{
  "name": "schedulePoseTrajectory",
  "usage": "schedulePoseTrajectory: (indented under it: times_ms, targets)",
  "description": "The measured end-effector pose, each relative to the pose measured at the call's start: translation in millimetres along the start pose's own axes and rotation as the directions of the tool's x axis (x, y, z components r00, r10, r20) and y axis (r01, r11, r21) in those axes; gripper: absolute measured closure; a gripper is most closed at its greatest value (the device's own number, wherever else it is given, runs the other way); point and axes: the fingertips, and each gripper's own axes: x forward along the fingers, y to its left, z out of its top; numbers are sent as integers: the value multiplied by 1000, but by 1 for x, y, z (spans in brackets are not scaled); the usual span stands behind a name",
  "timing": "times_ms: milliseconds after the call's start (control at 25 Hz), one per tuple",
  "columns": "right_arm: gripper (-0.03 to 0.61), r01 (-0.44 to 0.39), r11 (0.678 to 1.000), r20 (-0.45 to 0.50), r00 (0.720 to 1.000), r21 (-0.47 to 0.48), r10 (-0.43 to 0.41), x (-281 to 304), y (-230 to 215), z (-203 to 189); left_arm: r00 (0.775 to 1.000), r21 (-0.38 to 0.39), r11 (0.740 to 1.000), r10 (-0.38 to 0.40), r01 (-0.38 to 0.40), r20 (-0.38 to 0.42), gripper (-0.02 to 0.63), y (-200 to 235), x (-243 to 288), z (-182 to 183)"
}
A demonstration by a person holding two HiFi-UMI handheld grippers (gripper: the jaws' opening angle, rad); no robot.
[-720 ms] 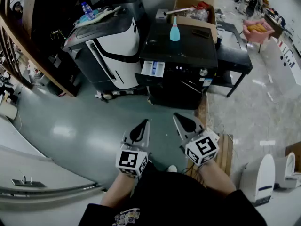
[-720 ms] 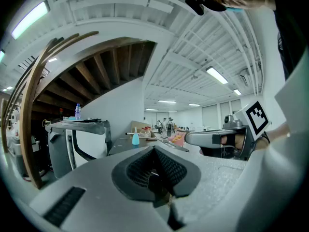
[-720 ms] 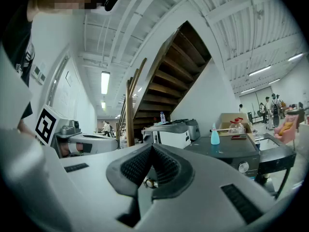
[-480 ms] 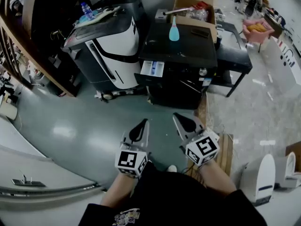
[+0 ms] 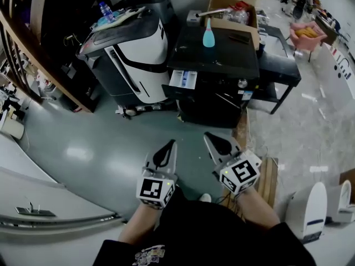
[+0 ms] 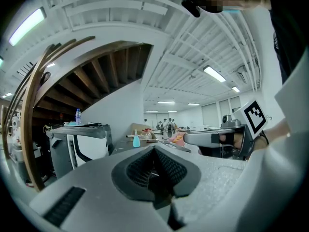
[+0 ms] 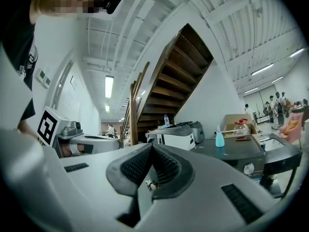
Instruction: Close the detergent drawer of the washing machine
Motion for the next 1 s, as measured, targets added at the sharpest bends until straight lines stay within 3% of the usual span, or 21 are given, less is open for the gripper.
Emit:
schedulePoseTrajectory:
  times_ms: [440, 640, 1000]
  targets:
    - [578, 6, 1000, 3, 1000, -10, -6, 25, 6, 0, 1000, -5, 1000, 7, -7, 13, 609, 31, 0, 1]
    - [578, 29, 1000, -1, 1000, -7, -29, 50, 2, 0, 999, -14, 1000, -12, 13, 45, 609, 59, 13, 1]
    - [572, 94, 996, -13, 995, 7, -94, 108, -13, -3, 997, -36, 997, -73, 74, 23, 609, 116, 47, -6]
